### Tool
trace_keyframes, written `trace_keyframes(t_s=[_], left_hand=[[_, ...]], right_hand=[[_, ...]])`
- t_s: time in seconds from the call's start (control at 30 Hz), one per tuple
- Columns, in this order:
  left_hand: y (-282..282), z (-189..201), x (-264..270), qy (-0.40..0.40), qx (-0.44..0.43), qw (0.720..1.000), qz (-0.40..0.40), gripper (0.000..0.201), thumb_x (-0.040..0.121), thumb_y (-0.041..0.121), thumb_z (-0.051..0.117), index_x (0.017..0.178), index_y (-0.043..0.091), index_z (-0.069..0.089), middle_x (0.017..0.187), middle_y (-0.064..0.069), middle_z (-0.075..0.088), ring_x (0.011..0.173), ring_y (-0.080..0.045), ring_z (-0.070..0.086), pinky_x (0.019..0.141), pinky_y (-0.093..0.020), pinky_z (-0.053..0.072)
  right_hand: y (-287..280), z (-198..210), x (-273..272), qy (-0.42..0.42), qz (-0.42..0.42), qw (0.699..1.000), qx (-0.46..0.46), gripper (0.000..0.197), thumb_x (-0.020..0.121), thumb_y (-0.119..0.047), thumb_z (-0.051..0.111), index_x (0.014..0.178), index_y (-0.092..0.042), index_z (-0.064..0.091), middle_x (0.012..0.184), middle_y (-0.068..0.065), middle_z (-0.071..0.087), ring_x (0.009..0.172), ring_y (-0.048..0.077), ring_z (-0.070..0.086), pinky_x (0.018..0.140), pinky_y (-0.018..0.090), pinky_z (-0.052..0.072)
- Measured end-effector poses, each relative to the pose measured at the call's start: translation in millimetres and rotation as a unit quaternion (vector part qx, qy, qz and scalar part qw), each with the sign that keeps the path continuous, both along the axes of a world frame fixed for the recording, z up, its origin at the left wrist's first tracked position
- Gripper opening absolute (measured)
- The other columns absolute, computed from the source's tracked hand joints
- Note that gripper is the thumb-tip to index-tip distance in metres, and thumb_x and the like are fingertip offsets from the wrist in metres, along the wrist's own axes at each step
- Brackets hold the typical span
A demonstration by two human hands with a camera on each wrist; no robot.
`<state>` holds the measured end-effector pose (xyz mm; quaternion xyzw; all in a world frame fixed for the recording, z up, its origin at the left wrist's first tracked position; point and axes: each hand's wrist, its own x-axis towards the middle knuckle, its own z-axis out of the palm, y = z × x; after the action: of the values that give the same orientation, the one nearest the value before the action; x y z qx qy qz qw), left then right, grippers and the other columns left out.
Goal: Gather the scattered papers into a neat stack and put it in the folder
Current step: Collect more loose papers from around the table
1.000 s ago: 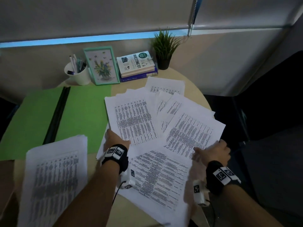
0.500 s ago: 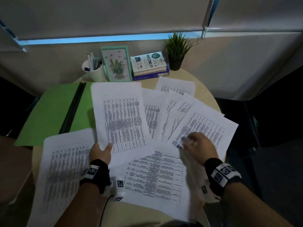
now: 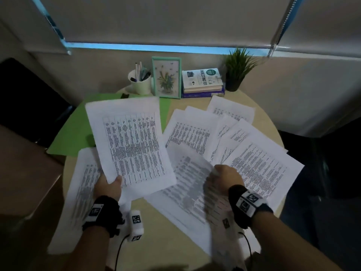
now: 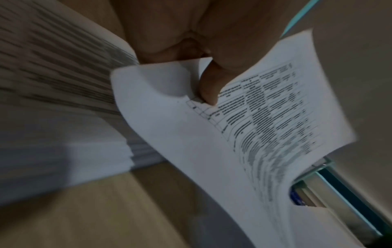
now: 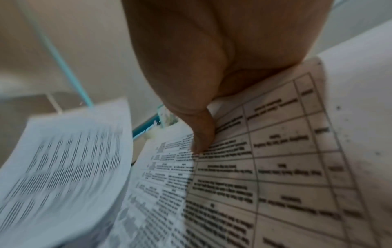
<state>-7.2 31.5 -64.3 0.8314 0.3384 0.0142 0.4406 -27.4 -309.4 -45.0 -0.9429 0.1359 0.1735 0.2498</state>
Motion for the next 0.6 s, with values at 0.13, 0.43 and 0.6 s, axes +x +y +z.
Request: trace_keyframes(t_s=[0.13, 0.43, 0.6], left_hand=[[11, -12, -14, 0.032, 0.005, 0.999, -0.009, 0.033, 0.088, 0.004, 0.063, 0.12, -0.004, 0.062, 0.116, -0.023, 0.066, 0.105, -0.038, 0.062, 0.088, -0.04, 0.046], [-24, -29, -15, 0.116, -0.056, 0.987, -0.094, 0.024, 0.085, 0.003, 0.064, 0.108, 0.005, 0.064, 0.102, -0.013, 0.067, 0.088, -0.027, 0.062, 0.079, -0.032, 0.05], [-45, -28, -30, 0.166, -0.103, 0.966, -0.167, 0.039, 0.084, -0.002, 0.061, 0.12, 0.011, 0.06, 0.113, -0.006, 0.066, 0.099, -0.025, 0.06, 0.089, -0.031, 0.047]], right_hand=[[-36, 19, 17, -0.085, -0.106, 0.988, 0.072, 0.018, 0.09, -0.032, 0.064, 0.08, -0.017, 0.061, 0.069, -0.002, 0.06, 0.073, 0.023, 0.059, 0.064, 0.027, 0.038], [-62, 43, 56, -0.213, -0.192, 0.92, 0.266, 0.02, 0.088, -0.025, 0.066, 0.069, -0.02, 0.062, 0.056, -0.003, 0.059, 0.059, 0.021, 0.054, 0.061, 0.031, 0.048], [-60, 31, 60, -0.158, -0.206, 0.917, 0.302, 0.021, 0.089, -0.025, 0.066, 0.068, -0.023, 0.06, 0.051, -0.001, 0.058, 0.056, 0.025, 0.057, 0.058, 0.035, 0.05]])
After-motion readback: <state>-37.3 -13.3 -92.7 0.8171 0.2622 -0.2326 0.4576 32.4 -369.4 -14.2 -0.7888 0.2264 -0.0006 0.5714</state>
